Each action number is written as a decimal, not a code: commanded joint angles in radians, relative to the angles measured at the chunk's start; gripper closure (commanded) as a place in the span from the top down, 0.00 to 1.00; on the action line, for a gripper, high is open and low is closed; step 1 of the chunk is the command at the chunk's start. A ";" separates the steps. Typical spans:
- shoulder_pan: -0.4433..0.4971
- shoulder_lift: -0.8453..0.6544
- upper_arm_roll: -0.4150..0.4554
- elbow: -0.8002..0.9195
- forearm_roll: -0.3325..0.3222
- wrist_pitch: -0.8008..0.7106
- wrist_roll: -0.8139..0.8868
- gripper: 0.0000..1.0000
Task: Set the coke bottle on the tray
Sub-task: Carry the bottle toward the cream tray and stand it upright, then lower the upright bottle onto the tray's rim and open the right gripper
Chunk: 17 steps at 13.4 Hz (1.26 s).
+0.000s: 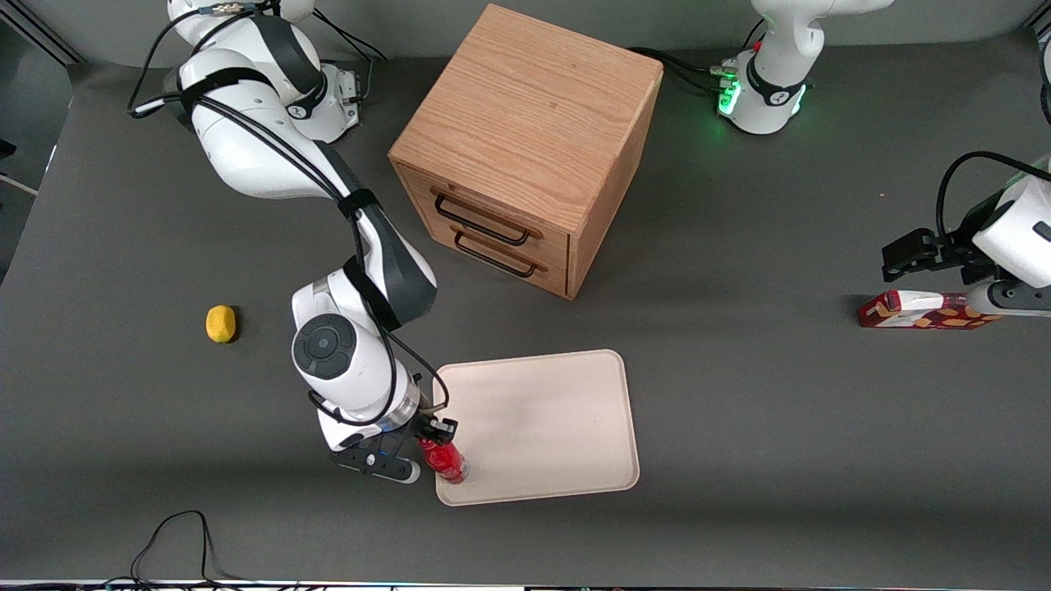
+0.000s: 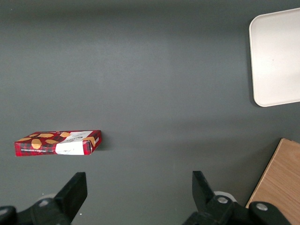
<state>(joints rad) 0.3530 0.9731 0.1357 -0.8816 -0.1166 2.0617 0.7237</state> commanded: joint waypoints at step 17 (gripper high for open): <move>-0.029 -0.123 -0.008 -0.028 -0.017 -0.237 -0.110 1.00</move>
<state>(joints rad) 0.3490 0.9288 0.1288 -0.8385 -0.1251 1.8828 0.6628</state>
